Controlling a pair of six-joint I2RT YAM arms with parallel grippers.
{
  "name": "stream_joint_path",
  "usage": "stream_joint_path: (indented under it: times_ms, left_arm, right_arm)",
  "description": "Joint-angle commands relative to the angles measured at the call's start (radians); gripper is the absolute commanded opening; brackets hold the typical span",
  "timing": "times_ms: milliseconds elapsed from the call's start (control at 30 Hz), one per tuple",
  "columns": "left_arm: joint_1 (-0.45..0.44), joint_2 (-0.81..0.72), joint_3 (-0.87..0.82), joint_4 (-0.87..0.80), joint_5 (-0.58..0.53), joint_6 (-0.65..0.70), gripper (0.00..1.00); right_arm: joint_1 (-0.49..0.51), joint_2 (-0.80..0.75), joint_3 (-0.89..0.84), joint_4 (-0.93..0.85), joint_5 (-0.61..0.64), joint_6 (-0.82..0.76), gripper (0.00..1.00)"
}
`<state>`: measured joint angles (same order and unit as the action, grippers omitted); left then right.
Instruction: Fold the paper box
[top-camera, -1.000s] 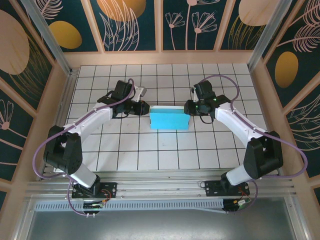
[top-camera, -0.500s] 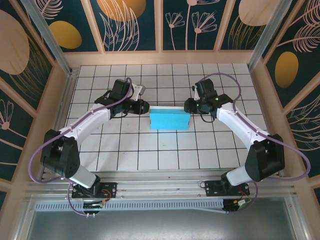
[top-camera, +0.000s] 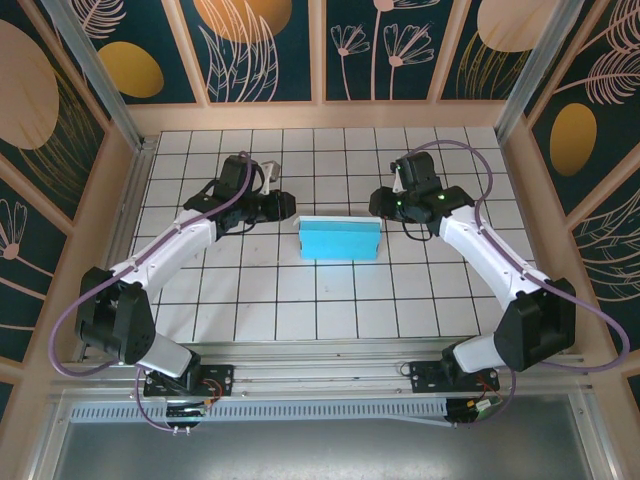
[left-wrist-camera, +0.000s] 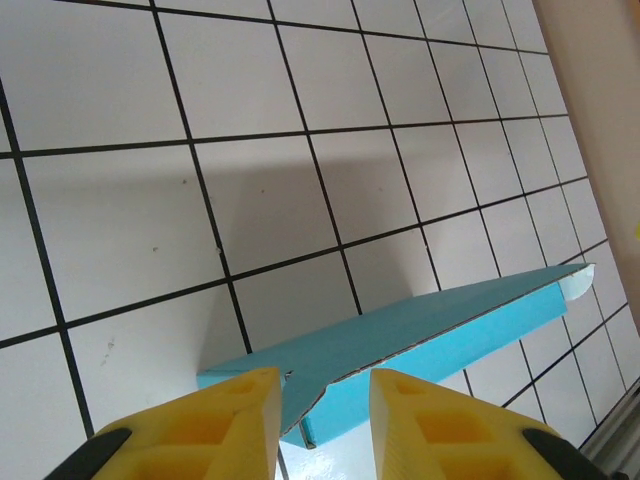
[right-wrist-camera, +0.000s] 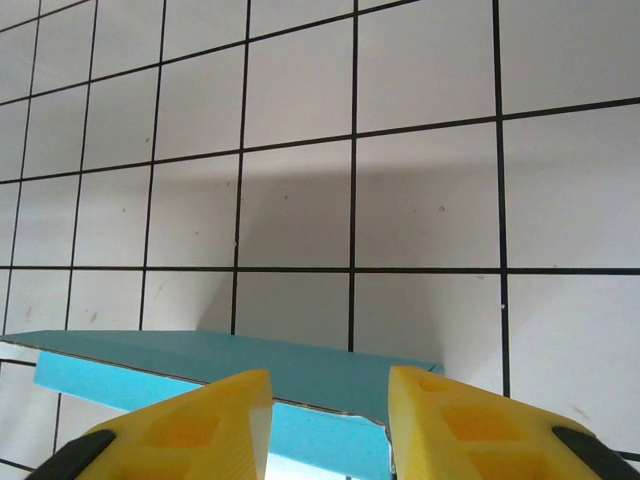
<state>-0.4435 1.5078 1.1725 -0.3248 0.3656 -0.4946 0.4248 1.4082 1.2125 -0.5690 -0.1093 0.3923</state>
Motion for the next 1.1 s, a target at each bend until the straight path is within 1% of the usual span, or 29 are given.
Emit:
stream_joint_path:
  times_ms: [0,133,167,233,367,433,600,767,900,967,1067]
  left_arm:
    - [-0.006,-0.032,-0.010,-0.035,-0.014,0.070,0.30]
    - [-0.009,-0.083,-0.042,-0.079,-0.047,0.231,0.30]
    - [-0.010,-0.090,-0.052,-0.086,-0.041,0.276,0.30]
    - [-0.015,-0.094,-0.062,-0.105,-0.047,0.325,0.30]
    - [-0.025,-0.086,-0.064,-0.112,0.066,0.388,0.31]
    - [-0.040,-0.074,-0.060,-0.115,0.082,0.409,0.31]
    - [-0.054,-0.026,-0.041,-0.123,0.030,0.405,0.31]
    - [-0.057,-0.006,-0.025,-0.111,0.027,0.387,0.32]
    - [-0.056,-0.002,-0.020,-0.112,0.020,0.381,0.32]
    - [-0.057,0.002,-0.020,-0.108,0.012,0.372,0.32]
    - [-0.056,0.005,-0.020,-0.099,0.009,0.360,0.32]
  right_arm:
    - [-0.011,-0.049,-0.011,0.018,-0.008,0.006,0.37]
    - [-0.029,-0.083,-0.017,0.011,-0.032,-0.078,0.38]
    - [-0.038,-0.085,-0.018,0.004,-0.032,-0.084,0.39]
    - [-0.060,-0.093,-0.035,-0.006,-0.045,-0.077,0.39]
    - [-0.091,-0.141,-0.112,0.029,-0.138,-0.076,0.40]
    - [-0.099,-0.164,-0.152,0.038,-0.173,-0.084,0.40]
    - [-0.103,-0.170,-0.213,0.035,-0.221,-0.099,0.41]
    - [-0.104,-0.149,-0.232,0.056,-0.240,-0.101,0.39]
    - [-0.102,-0.125,-0.230,0.071,-0.226,-0.102,0.33]
    - [-0.102,-0.115,-0.228,0.081,-0.220,-0.101,0.27]
    - [-0.102,-0.099,-0.220,0.090,-0.213,-0.102,0.25]
